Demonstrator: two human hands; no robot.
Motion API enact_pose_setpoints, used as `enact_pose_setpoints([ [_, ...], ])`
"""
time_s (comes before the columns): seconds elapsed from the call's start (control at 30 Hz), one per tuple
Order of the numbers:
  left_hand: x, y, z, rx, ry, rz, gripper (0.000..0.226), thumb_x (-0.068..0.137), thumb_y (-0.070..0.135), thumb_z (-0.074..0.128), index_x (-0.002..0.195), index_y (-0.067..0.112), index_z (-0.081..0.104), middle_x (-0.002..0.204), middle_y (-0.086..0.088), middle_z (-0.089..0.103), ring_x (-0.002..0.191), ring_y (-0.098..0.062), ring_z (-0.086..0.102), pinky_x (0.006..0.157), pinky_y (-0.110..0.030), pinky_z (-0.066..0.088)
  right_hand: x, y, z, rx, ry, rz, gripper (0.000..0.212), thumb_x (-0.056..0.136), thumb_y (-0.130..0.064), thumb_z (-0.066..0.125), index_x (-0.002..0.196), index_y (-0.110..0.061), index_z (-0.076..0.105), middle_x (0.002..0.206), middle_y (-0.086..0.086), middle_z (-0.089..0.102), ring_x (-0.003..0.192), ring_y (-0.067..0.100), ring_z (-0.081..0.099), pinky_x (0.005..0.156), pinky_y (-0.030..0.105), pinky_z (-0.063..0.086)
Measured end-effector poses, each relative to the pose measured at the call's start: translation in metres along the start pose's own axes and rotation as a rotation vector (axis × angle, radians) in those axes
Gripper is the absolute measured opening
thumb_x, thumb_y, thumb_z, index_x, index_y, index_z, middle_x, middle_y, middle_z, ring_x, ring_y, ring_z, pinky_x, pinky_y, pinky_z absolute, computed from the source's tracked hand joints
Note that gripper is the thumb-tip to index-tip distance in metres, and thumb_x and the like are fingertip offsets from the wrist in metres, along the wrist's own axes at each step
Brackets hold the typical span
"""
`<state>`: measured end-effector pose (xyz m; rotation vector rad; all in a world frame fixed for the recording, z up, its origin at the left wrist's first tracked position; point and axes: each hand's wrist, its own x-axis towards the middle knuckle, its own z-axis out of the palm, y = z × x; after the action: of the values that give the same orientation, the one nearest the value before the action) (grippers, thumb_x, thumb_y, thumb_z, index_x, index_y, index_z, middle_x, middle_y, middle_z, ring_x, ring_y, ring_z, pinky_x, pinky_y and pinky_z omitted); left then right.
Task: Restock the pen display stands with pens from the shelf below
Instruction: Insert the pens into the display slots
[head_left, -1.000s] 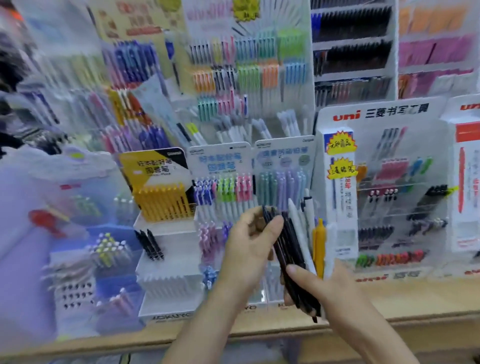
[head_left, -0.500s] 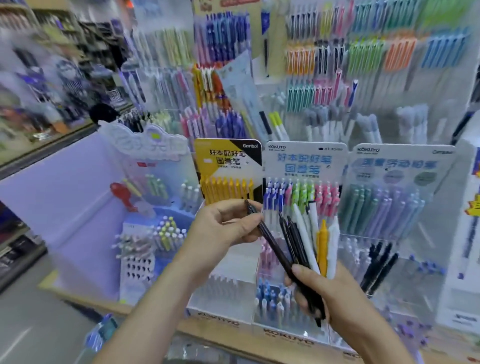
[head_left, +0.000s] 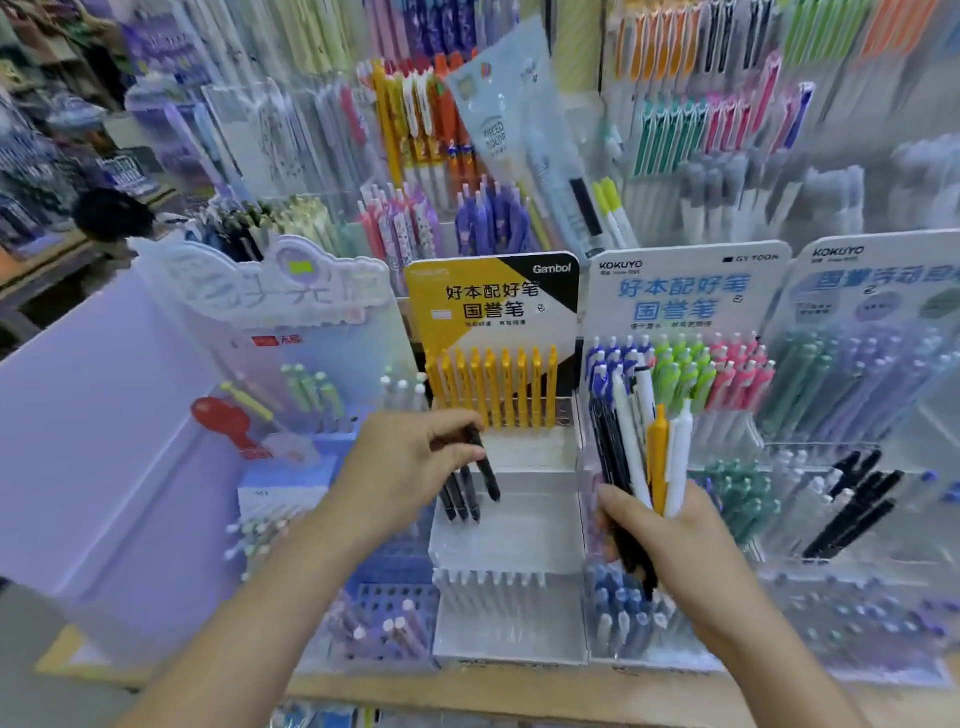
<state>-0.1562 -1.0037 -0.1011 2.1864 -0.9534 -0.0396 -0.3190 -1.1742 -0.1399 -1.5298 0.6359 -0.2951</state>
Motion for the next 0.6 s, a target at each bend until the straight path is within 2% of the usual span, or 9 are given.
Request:
enact_pose_setpoints([
  [0.17,0.014,-0.043,0.012,0.144,-0.173,0.174,0.02,0.088,0.024,0.068,0.106,0.018,0.071,0.101,0.0,0.074,0.096,-0.02,0.065,0.083,-0.037,0.05,-0.009,0.01,0.038,0.039,0.077,0.044,0.03,0.093,-0.021,0.063,0.07,-0.002,0.061,0.054,0.015,0.061,0.046,0.021,0.048,0.046,0.029,0.04],
  [0.27,0.019,-0.057,0.018,0.163,-0.218,0.249,0.018,0.086,0.029,0.064,0.094,0.014,0.069,0.091,-0.001,0.073,0.088,-0.023,0.065,0.076,-0.04,0.052,-0.017,0.013,0.05,0.06,0.128,0.063,0.03,0.093,-0.021,0.063,0.07,-0.001,0.063,0.056,0.017,0.062,0.05,0.022,0.05,0.048,0.033,0.041],
  [0.33,0.023,-0.061,0.02,0.144,-0.221,0.253,0.015,0.088,0.024,0.067,0.097,0.013,0.07,0.096,-0.001,0.073,0.092,-0.022,0.065,0.08,-0.037,0.05,-0.019,0.014,0.054,0.071,0.169,0.07,0.029,0.093,-0.019,0.063,0.07,-0.001,0.063,0.055,0.015,0.062,0.048,0.022,0.05,0.046,0.03,0.04],
  [0.43,0.03,-0.065,0.023,0.129,-0.206,0.245,0.022,0.089,0.025,0.067,0.109,0.016,0.071,0.104,0.0,0.073,0.099,-0.02,0.063,0.085,-0.031,0.047,-0.021,0.015,0.058,0.095,0.217,0.077,0.027,0.093,-0.016,0.062,0.07,-0.001,0.062,0.054,0.014,0.06,0.044,0.017,0.05,0.043,0.027,0.039],
  [0.6,0.037,-0.07,0.023,0.116,-0.265,0.251,0.015,0.087,0.027,0.069,0.097,0.016,0.072,0.09,0.001,0.074,0.085,-0.017,0.065,0.077,-0.032,0.05,-0.021,0.018,0.064,0.154,0.26,0.074,0.026,0.093,-0.013,0.063,0.068,-0.004,0.062,0.058,0.017,0.061,0.05,0.023,0.053,0.042,0.028,0.039],
])
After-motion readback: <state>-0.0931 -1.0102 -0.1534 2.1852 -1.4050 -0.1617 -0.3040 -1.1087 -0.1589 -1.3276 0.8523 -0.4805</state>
